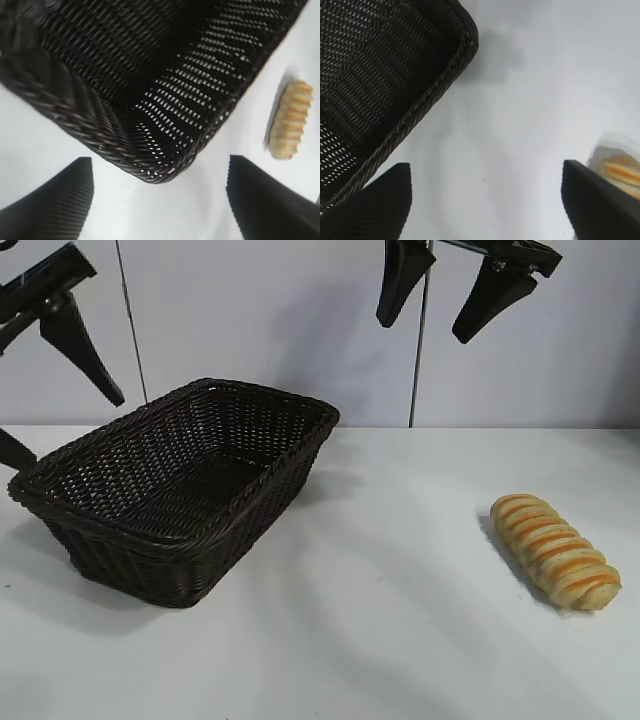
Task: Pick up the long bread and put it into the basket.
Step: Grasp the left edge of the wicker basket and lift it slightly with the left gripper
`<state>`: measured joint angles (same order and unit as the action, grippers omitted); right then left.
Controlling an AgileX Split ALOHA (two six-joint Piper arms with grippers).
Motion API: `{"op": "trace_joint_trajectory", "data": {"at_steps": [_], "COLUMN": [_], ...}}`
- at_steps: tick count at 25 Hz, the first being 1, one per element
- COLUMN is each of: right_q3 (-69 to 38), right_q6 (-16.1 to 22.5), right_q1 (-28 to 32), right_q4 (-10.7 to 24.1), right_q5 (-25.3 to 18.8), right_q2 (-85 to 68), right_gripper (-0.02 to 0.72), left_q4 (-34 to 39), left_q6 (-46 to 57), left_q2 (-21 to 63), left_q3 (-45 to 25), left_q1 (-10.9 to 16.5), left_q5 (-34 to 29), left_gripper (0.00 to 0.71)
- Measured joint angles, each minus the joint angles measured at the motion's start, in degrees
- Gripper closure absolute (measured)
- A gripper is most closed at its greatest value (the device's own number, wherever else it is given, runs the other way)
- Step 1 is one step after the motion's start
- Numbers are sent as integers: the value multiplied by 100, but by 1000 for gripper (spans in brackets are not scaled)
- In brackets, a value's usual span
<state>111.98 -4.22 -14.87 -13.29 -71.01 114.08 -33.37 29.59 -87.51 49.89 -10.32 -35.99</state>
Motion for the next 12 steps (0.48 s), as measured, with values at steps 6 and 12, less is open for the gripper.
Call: {"op": "trace_joint_trajectory", "data": {"at_steps": [6, 12], "right_q3": [0, 0], "right_q6": [0, 0], "right_q1": [0, 0], "right_q4": [0, 0], "right_q5": [0, 6], "right_q2": [0, 0], "right_gripper": [113, 113], "left_q4": [-35, -40], "left_q6": [159, 163], "left_q2": [0, -194], "left_q3": [-174, -185], "left_q1": [-150, -189], "left_q5": [529, 727], "left_gripper": [171, 171]}}
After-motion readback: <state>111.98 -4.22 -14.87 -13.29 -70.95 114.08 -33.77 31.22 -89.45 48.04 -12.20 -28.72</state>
